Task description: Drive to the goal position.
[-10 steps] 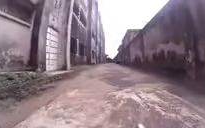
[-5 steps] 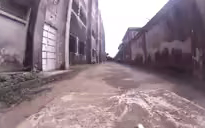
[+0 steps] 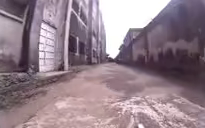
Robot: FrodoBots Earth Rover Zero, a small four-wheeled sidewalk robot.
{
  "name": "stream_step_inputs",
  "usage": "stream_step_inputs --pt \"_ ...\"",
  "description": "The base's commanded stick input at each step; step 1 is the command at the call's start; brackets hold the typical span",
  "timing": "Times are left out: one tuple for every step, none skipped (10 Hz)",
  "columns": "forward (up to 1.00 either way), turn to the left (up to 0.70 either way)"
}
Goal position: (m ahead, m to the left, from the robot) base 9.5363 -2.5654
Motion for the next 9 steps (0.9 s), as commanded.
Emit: stream_step_inputs --pt "0.5 0.0" --pt "0.5 0.0" --pt "0.5 0.0" --pt "0.5 0.0" --pt "0.5 0.0" --pt "0.5 0.0" --pt "0.5 0.0" --pt "0.5 0.0" --pt "0.5 0.0"
